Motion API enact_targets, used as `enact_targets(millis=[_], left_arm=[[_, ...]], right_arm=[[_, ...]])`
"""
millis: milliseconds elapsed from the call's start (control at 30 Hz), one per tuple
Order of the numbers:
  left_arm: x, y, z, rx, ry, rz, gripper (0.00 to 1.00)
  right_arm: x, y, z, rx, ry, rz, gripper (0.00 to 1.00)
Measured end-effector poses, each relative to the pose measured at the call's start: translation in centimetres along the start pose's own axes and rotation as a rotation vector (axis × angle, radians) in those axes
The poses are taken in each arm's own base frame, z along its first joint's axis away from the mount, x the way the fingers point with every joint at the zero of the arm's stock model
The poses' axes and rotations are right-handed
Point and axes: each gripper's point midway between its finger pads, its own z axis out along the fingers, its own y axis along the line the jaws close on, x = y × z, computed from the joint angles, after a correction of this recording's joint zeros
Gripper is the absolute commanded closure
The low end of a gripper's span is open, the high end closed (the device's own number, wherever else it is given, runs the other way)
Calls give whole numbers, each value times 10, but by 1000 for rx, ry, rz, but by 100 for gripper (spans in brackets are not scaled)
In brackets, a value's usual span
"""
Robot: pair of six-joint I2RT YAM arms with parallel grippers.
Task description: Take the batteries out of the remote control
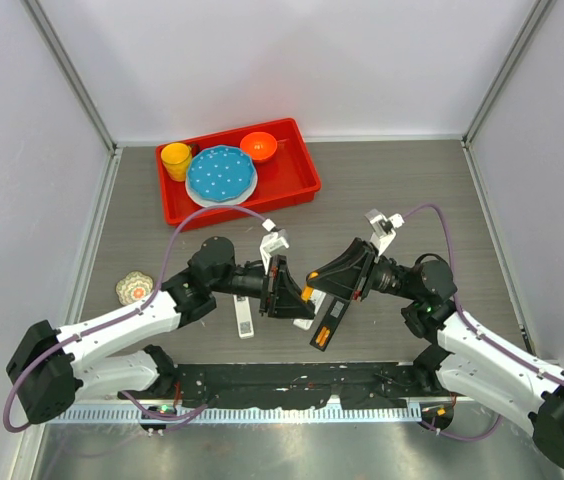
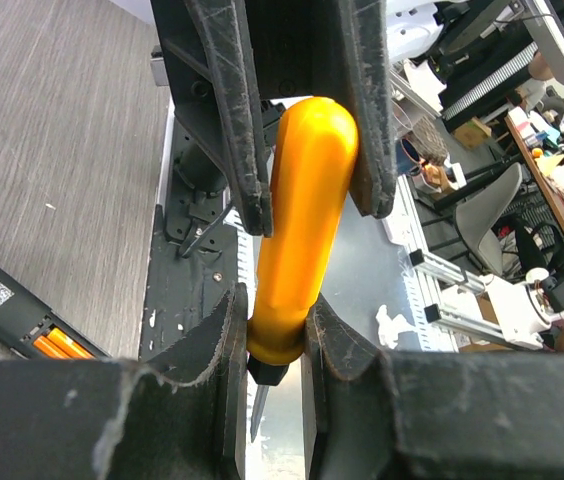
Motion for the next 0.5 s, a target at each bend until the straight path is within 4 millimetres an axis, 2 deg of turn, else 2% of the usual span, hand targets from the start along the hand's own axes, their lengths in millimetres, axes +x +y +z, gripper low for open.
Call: enact_targets(millis=[133, 367, 500], left_arm=[[0, -3, 0, 11, 2, -14, 100], [1, -3, 0, 9, 4, -23, 100], [1, -3, 0, 7, 6, -21, 100]], right_arm=[[0, -1, 1, 1, -1, -3, 77], [1, -1, 1, -4, 5, -6, 68], [2, 0, 0, -9, 13, -4, 68]])
